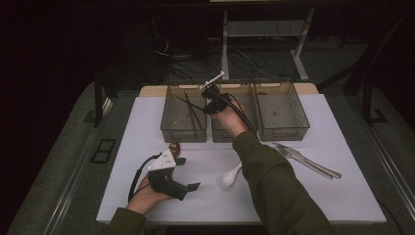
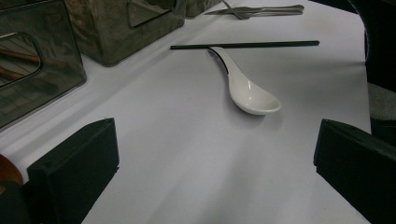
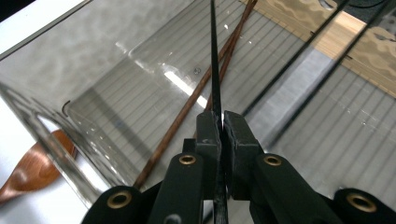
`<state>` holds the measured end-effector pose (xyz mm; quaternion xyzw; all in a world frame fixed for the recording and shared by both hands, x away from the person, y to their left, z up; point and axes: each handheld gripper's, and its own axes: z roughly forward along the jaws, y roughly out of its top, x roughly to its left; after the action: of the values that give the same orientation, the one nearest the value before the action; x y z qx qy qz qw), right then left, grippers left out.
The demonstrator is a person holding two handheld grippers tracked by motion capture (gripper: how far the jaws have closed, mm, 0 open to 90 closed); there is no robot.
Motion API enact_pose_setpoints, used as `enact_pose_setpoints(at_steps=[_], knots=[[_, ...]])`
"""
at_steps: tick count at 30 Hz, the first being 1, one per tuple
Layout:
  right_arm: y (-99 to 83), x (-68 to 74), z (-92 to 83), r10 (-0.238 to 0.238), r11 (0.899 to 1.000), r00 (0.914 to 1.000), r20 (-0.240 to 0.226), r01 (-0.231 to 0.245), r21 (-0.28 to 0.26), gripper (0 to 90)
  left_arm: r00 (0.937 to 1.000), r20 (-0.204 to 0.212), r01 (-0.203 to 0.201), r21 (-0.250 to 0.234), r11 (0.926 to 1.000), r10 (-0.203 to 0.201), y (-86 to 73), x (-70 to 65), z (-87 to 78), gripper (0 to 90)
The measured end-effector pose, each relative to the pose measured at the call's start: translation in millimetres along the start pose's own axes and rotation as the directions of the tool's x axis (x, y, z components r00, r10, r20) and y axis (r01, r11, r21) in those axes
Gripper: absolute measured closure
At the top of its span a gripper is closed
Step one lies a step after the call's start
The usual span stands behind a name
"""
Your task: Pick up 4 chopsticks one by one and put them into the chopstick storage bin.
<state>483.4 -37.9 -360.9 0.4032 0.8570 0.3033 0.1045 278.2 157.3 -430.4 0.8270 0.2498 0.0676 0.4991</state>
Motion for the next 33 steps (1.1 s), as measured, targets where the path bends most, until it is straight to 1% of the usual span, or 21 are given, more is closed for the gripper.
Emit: enact_pose_setpoints(at_steps=[2, 6, 10, 18, 20, 22, 27, 28, 30, 31, 33], knots=[[2.5, 1.9, 4.1, 0.008, 1.0, 1.0, -0.005, -0.008, 0.002, 84.6, 1.0, 0.0, 0.002, -0.003, 1.0, -0.002, 0.1, 0.1, 0.2, 0.0], [7.0, 6.3, 10.2, 0.008, 1.0, 1.0, -0.003, -0.008, 0.006, 84.6, 1.0, 0.003, -0.003, -0.002, 1.0, 0.003, 0.4, 0.1, 0.0, 0.0], [9.1, 10.5, 14.7, 0.015, 1.0, 0.9998, -0.013, -0.015, 0.007, 84.6, 1.0, 0.004, -0.007, 0.0, 1.0, 0.007, 0.4, 0.3, 0.4, 0.0], [10.9, 18.3, 22.1, 0.006, 1.0, 0.9999, -0.014, -0.006, 0.017, 83.8, 1.0, 0.007, 0.0, -0.001, 1.0, 0.0, 0.5, -0.5, 1.1, 0.0], [11.3, 19.9, 23.2, 0.004, 1.0, 0.9997, -0.023, -0.004, 0.011, 82.9, 1.0, 0.007, 0.0, -0.001, 1.0, 0.0, 0.5, -0.5, 1.0, 0.0], [11.6, 21.3, 23.4, 0.002, 1.0, 0.9997, -0.025, -0.002, 0.004, 78.1, 1.0, 0.007, -0.002, -0.001, 1.0, 0.002, 0.5, -0.2, 0.7, 0.0], [11.2, 20.1, 17.4, -0.007, 1.0, 0.9994, -0.033, 0.006, -0.013, 70.6, 1.0, 0.007, -0.005, -0.001, 1.0, 0.005, 0.4, 0.3, 0.3, 0.0], [10.8, 19.8, 14.4, -0.012, 1.0, 0.9993, -0.036, 0.011, -0.02, 69.1, 1.0, 0.006, -0.004, -0.001, 1.0, 0.004, 0.3, 0.3, 0.3, 0.0], [8.7, 18.0, 6.0, -0.019, 0.999, 0.9983, -0.055, 0.016, -0.05, 65.8, 1.0, 0.006, 0.002, -0.001, 1.0, -0.002, 0.1, 0.3, 0.6, 0.0], [7.9, 18.2, 2.9, -0.006, 0.998, 0.9982, -0.059, 0.003, -0.056, 64.3, 1.0, 0.005, 0.0, 0.001, 1.0, 0.0, 0.1, 0.4, 0.7, 0.0], [4.9, 15.7, -5.2, -0.021, 0.998, 0.9968, -0.077, 0.016, -0.061, 60.5, 1.0, 0.003, 0.001, 0.005, 1.0, -0.001, -0.1, 0.3, 1.2, 0.0]])
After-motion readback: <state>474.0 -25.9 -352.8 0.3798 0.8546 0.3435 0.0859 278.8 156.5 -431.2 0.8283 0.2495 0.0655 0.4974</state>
